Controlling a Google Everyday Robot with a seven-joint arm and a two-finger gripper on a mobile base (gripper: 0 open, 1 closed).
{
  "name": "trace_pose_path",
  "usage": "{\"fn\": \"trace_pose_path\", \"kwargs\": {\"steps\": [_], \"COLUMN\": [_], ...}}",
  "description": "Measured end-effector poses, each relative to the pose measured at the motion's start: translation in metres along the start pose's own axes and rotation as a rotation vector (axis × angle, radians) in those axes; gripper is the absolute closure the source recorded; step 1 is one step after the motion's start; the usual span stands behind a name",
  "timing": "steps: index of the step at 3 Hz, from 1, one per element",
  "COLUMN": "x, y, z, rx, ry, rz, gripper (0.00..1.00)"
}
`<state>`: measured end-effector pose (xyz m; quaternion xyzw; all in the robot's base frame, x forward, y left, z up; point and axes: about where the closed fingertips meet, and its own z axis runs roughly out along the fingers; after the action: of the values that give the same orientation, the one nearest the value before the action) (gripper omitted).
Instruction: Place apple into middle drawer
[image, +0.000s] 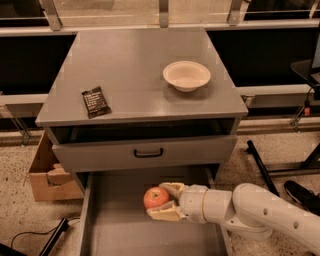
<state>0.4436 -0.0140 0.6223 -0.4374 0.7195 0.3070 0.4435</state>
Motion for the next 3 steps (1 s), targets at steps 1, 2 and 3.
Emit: {"fn": "trace_pose_path", "kwargs": {"steps": [1,2,3], "x": [0.0,0.025,0.065], "y": [0.002,0.028,0.04], "z": [0.003,0.031,0.08], "rx": [0.003,-0.006,-0.003], "ry": [-0.007,-0.03,-0.048], "rz": [0.002,-0.003,-0.028], "gripper": [1.0,1.0,1.0]}}
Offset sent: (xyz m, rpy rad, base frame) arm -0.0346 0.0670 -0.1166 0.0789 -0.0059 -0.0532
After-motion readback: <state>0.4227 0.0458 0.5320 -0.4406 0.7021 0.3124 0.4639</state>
